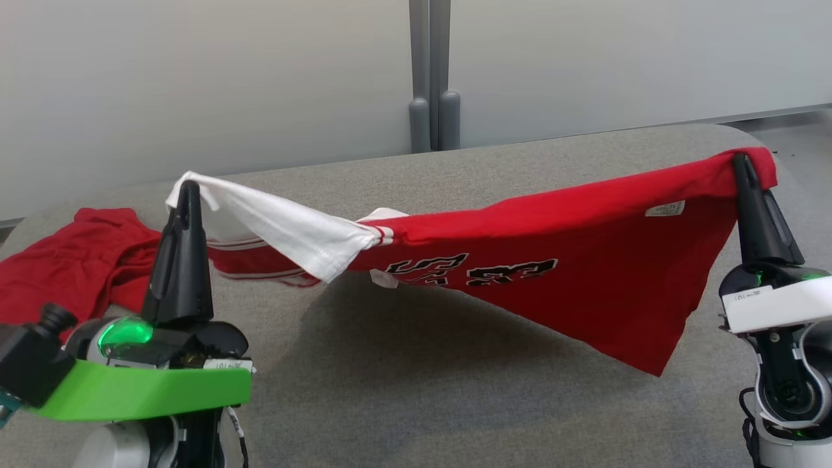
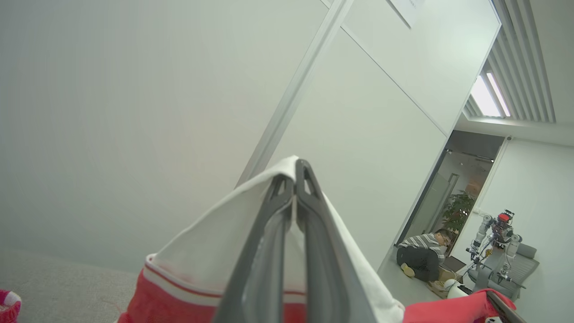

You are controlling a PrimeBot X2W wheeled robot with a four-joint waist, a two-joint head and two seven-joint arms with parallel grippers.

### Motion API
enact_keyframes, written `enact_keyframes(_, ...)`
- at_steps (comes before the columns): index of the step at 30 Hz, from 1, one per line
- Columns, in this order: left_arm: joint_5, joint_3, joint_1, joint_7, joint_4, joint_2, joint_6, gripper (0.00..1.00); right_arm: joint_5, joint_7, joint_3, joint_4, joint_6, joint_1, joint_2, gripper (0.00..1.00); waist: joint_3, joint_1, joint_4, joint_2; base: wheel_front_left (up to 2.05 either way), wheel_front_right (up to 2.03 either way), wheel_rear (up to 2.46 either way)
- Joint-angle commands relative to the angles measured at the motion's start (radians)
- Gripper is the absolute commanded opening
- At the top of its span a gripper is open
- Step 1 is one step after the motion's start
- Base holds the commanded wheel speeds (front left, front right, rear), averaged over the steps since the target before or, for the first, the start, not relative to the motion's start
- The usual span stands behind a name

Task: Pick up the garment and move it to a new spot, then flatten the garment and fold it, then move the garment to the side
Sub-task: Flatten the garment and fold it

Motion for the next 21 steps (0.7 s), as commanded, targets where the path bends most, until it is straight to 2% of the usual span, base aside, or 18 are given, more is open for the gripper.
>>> enact_keyframes(1,0.013,0.005,-0.021,0.012,-0.029,0.013,0.008,0.00,0.013,0.011,-0.010,-0.026,0.000,0.014,-0.003,0.00,-0.002,0.0000,-0.003,0.0058,0.00,0.00,0.00)
enact_keyframes(6,0.027,0.005,-0.070,0.063,-0.134,0.042,0.030,0.00,0.017,0.046,-0.041,-0.110,0.001,0.024,-0.003,0.00,0.007,0.0000,-0.006,0.0058,0.00,0.00,0.00)
enact_keyframes(10,0.031,0.011,-0.121,0.100,-0.140,0.063,0.039,0.00,-0.004,0.080,-0.042,-0.114,0.000,-0.003,-0.003,0.00,0.032,0.0000,-0.006,0.0058,0.00,0.00,0.00)
enact_keyframes(16,0.007,0.033,-0.296,0.147,-0.008,0.078,0.010,0.00,-0.084,0.139,0.029,-0.014,0.000,-0.179,-0.004,0.00,0.141,0.0000,-0.006,0.0058,0.00,0.00,0.00)
enact_keyframes(21,0.018,0.026,-0.536,0.209,0.171,0.096,-0.022,0.00,-0.121,0.133,0.050,0.168,0.000,-0.436,-0.003,0.00,0.254,0.0000,0.000,0.0058,0.00,0.00,0.00)
